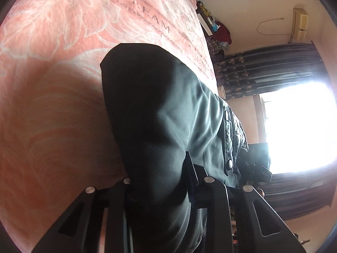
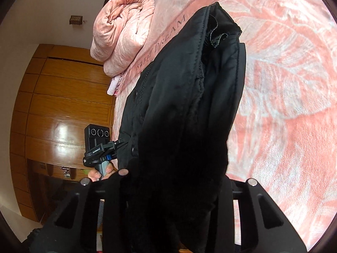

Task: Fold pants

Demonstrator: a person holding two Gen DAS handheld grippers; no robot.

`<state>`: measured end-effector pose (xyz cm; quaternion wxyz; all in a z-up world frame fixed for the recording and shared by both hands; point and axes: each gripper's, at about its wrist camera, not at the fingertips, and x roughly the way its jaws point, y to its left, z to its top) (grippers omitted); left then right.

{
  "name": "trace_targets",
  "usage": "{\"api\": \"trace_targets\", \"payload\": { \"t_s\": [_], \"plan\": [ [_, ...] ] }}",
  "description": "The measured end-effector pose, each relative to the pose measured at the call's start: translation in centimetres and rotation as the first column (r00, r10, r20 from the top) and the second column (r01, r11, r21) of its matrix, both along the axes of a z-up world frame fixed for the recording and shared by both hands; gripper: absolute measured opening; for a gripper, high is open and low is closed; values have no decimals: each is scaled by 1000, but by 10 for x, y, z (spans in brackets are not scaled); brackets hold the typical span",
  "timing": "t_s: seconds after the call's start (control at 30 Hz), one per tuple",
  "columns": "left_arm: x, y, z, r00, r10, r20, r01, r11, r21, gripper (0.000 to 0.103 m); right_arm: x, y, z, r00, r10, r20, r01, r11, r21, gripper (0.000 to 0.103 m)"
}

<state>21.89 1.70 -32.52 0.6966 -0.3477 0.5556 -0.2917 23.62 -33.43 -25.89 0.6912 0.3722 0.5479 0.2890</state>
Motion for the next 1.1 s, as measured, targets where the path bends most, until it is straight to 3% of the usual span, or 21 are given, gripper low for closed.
{"api": "trace_targets", "payload": {
  "t_s": [0.17,0.33,0.5,0.63,0.83,0.93,1.0,1.1],
  "plan": [
    [41,21,24,998,32,53,-34,999,26,28,60,29,18,999,22,47,-21,1000,-20,35],
    [111,40,31,996,46,80,-53,995,81,28,138,54,12,997,40,66,-37,998,-45,35],
    [178,53,19,995,78,66,-84,991,105,28,209,75,-3,997,39,70,-34,997,-71,35],
    [206,55,-10,995,97,22,-99,988,120,28,246,86,-31,998,45,37,-42,995,-87,35],
    [214,59,-35,995,103,2,-103,992,79,30,264,85,-74,999,45,-12,-46,995,-87,43],
    [212,59,-41,993,116,-5,-116,991,60,31,265,83,-76,999,37,-13,-38,997,-74,46],
    [213,61,-43,993,121,-9,-120,991,60,33,254,73,-80,999,30,-17,-31,996,-78,55],
    [197,84,-39,992,122,-12,-120,989,87,41,245,58,-75,1000,11,-22,-13,995,-99,62]
  ]
}}
